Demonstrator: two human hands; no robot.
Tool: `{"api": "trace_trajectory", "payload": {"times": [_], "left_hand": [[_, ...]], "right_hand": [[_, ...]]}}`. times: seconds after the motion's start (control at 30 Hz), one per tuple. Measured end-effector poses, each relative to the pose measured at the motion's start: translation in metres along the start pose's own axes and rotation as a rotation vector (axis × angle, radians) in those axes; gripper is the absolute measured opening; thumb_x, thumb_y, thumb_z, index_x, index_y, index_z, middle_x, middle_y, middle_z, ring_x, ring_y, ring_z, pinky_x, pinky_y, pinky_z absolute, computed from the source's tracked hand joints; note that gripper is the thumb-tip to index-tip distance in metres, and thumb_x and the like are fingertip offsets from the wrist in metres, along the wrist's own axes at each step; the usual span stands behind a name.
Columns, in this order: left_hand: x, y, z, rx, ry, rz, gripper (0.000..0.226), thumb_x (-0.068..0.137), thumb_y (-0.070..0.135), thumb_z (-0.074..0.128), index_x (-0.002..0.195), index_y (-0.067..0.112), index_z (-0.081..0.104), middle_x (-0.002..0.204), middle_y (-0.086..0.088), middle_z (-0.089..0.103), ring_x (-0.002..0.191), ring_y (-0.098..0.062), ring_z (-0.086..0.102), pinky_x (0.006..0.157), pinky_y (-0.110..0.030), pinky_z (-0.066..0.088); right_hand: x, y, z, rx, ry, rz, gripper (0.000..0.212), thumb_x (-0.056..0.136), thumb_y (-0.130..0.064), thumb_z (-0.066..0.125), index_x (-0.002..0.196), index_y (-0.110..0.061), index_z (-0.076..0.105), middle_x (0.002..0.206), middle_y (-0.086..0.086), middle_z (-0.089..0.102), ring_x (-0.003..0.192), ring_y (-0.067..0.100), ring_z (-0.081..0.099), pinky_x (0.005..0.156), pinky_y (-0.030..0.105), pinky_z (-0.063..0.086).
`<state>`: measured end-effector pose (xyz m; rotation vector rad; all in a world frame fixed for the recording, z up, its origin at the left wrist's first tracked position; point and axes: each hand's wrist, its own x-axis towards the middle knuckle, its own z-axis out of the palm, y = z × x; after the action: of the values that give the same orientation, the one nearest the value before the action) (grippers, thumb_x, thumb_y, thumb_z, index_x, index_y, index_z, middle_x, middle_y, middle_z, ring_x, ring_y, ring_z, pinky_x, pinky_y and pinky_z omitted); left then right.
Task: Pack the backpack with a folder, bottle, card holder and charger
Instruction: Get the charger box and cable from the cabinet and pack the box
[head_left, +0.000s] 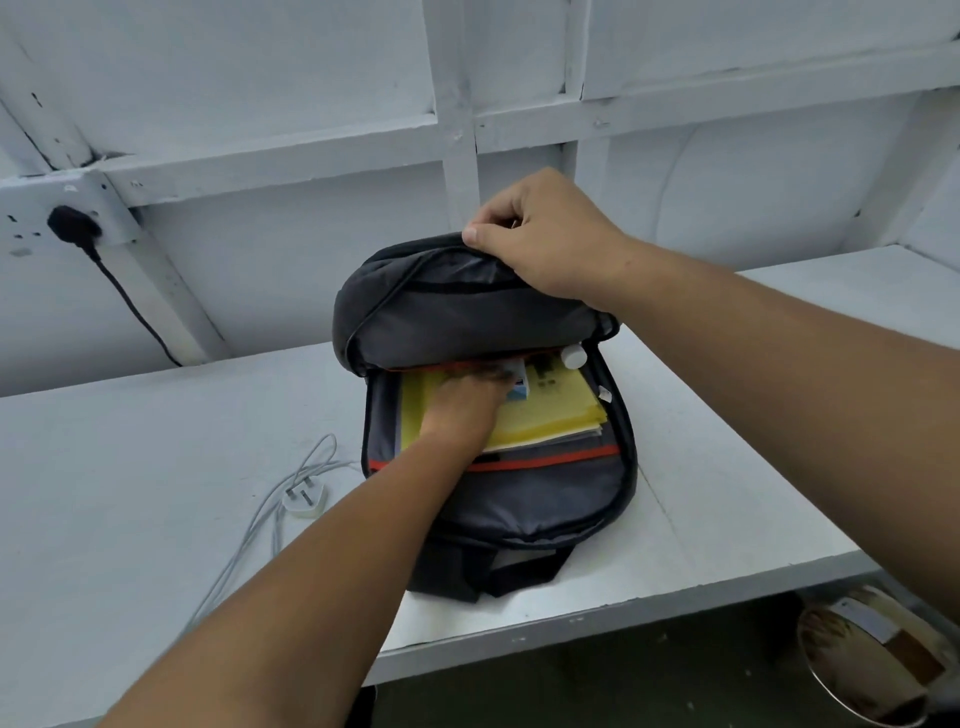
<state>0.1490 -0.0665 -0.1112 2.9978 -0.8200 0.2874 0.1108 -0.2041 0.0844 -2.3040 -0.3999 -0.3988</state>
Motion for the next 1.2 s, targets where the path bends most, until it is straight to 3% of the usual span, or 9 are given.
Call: {"api": "trace_trajectory", "payload": {"times": [0.13,0.27,0.37,0.43,0.53,0.67,0.83,0.93,1.2], "left_hand": [[0.013,0.008,-0.006,0.08,-0.064,-0.069,0.059,0.1,0.008,0.041,0.154,0.032,0.04,0.137,-0.013,0.064,0.116,-0.036,0.065,0.088,-0.043,0.054],[-0.006,0.027,-0.034,-0.179,-0.072,-0.13,0.049,0.101,0.013,0.043,0.15,0.02,0.047,0.138,-0.015,0.063,0.118,-0.038,0.062,0.09,-0.044,0.053],[-0.064,0.026,-0.061,-0.415,0.334,-0.057,0.028,0.096,0.023,0.055,0.113,0.016,0.075,0.105,-0.005,0.077,0.093,-0.024,0.071,0.078,-0.037,0.058],[-0.097,0.017,-0.083,-0.551,0.702,-0.054,0.017,0.091,0.019,0.059,0.092,0.017,0.076,0.086,0.006,0.072,0.079,-0.011,0.065,0.074,-0.024,0.052],[-0.111,-0.002,-0.111,-0.57,0.937,-0.132,0.012,0.09,0.016,0.062,0.099,0.017,0.07,0.093,0.013,0.061,0.084,-0.002,0.054,0.08,-0.011,0.04],[-0.107,-0.005,-0.096,-0.523,0.622,-0.143,0.033,0.099,0.028,0.058,0.129,0.016,0.066,0.123,0.005,0.068,0.115,-0.008,0.057,0.1,-0.021,0.041],[-0.139,0.001,-0.042,-0.476,0.318,-0.118,0.046,0.099,0.041,0.046,0.13,0.017,0.07,0.131,-0.001,0.071,0.125,-0.017,0.062,0.105,-0.033,0.046],[-0.167,0.01,-0.006,-0.372,0.123,-0.087,0.052,0.101,0.045,0.039,0.14,0.021,0.062,0.144,0.0,0.062,0.14,-0.018,0.05,0.116,-0.036,0.037],[-0.171,0.003,0.012,-0.362,0.081,-0.072,0.054,0.104,0.047,0.033,0.148,0.023,0.053,0.157,0.002,0.048,0.151,-0.014,0.032,0.124,-0.034,0.02]], "right_hand": [[-0.006,0.002,0.003,-0.001,-0.014,-0.002,0.017,0.096,-0.029,0.065,0.097,-0.019,0.079,0.087,-0.01,0.074,0.078,-0.004,0.065,0.064,0.002,0.043],[-0.015,0.005,0.004,-0.001,-0.004,-0.021,0.02,0.097,-0.028,0.063,0.099,-0.017,0.08,0.087,-0.009,0.073,0.08,0.001,0.066,0.07,0.01,0.046],[-0.03,0.014,0.011,0.036,0.011,-0.026,0.02,0.098,-0.028,0.062,0.098,-0.018,0.079,0.09,-0.009,0.075,0.085,0.005,0.068,0.077,0.019,0.051],[-0.045,0.023,0.017,0.053,0.026,-0.044,0.018,0.098,-0.026,0.062,0.096,-0.02,0.078,0.09,-0.012,0.074,0.086,0.003,0.067,0.077,0.019,0.049],[-0.071,0.033,0.031,0.052,0.038,-0.102,0.014,0.097,-0.022,0.064,0.095,-0.018,0.077,0.09,-0.011,0.071,0.087,0.003,0.064,0.079,0.019,0.047],[-0.108,0.045,0.054,0.018,0.016,-0.175,0.01,0.096,-0.017,0.066,0.096,-0.014,0.075,0.087,-0.003,0.069,0.086,0.011,0.063,0.08,0.022,0.046],[-0.155,0.072,0.086,-0.044,-0.073,-0.194,0.007,0.096,-0.022,0.063,0.097,-0.02,0.07,0.09,-0.009,0.065,0.088,0.012,0.058,0.083,0.026,0.045],[-0.189,0.089,0.112,-0.153,-0.238,-0.15,0.006,0.097,-0.03,0.058,0.1,-0.028,0.063,0.096,-0.015,0.062,0.092,0.007,0.056,0.083,0.032,0.048],[-0.19,0.09,0.132,-0.295,-0.237,-0.175,0.004,0.093,-0.038,0.051,0.094,-0.035,0.052,0.088,-0.019,0.053,0.079,0.005,0.049,0.072,0.03,0.043]]}}
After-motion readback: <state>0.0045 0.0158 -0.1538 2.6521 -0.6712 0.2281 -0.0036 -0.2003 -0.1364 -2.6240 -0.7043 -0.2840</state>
